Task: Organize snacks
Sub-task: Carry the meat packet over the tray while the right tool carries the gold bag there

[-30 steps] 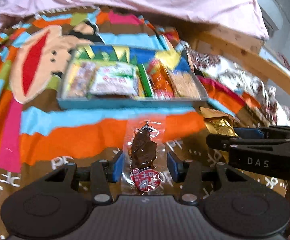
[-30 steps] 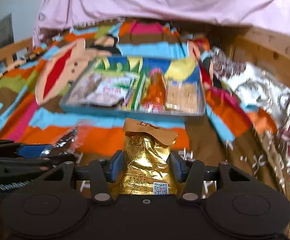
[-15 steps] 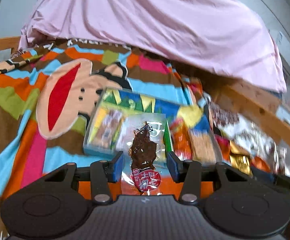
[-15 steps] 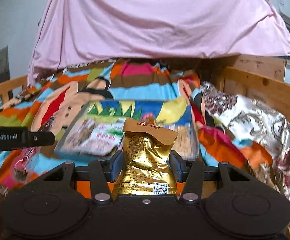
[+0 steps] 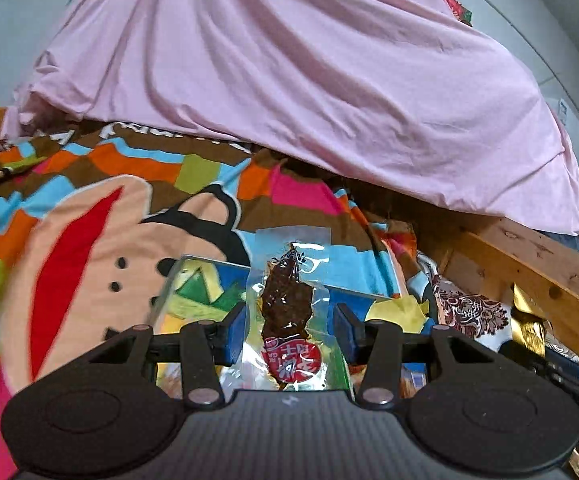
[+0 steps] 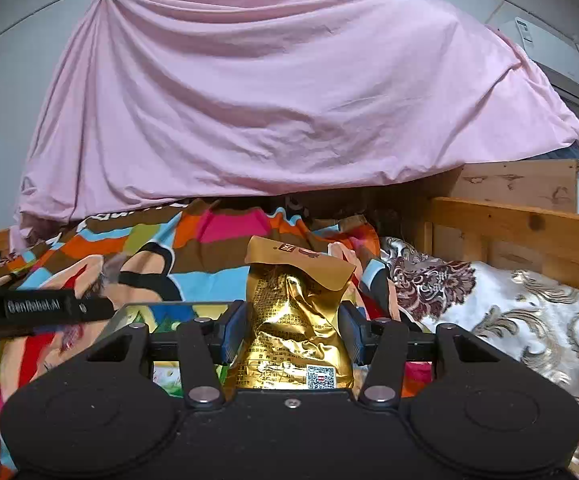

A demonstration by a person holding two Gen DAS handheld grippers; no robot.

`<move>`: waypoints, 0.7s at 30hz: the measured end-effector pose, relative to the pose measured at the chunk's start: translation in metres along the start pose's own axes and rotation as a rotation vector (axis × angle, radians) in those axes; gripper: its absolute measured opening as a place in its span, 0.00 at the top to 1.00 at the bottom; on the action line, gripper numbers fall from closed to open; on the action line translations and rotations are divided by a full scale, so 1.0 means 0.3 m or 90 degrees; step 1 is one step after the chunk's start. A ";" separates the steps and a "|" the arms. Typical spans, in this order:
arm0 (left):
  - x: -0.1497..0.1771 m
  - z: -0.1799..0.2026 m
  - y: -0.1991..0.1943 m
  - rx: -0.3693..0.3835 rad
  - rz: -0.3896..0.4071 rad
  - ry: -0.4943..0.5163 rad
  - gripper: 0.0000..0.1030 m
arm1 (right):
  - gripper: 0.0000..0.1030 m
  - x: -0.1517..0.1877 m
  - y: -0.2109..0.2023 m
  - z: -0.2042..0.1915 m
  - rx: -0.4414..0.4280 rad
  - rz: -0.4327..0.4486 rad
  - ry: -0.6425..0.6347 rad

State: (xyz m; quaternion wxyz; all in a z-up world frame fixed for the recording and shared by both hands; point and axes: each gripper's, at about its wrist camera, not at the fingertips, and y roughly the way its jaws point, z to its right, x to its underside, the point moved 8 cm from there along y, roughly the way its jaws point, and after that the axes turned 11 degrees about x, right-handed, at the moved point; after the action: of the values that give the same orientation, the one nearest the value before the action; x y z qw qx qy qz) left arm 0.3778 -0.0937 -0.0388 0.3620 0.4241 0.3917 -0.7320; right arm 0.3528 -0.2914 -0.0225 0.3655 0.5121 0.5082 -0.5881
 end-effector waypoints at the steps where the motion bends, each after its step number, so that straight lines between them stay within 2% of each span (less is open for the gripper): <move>1: 0.007 -0.006 0.026 0.004 0.001 -0.003 0.51 | 0.49 0.002 0.026 -0.006 0.001 -0.001 0.003; 4: 0.032 -0.019 0.089 0.019 0.000 -0.017 0.51 | 0.49 0.009 0.080 -0.022 0.003 -0.001 0.006; 11: 0.095 -0.031 0.181 0.044 -0.037 -0.030 0.51 | 0.49 0.061 0.167 -0.062 0.003 -0.027 0.006; 21: 0.138 -0.106 0.234 0.019 -0.065 -0.072 0.51 | 0.49 0.171 0.229 -0.120 0.012 -0.063 -0.013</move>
State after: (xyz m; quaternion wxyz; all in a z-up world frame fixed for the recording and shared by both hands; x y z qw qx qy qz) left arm 0.4333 -0.1043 -0.1056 0.3392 0.3668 0.3804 -0.7783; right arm 0.4158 -0.2667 -0.0865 0.3361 0.4841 0.5235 -0.6153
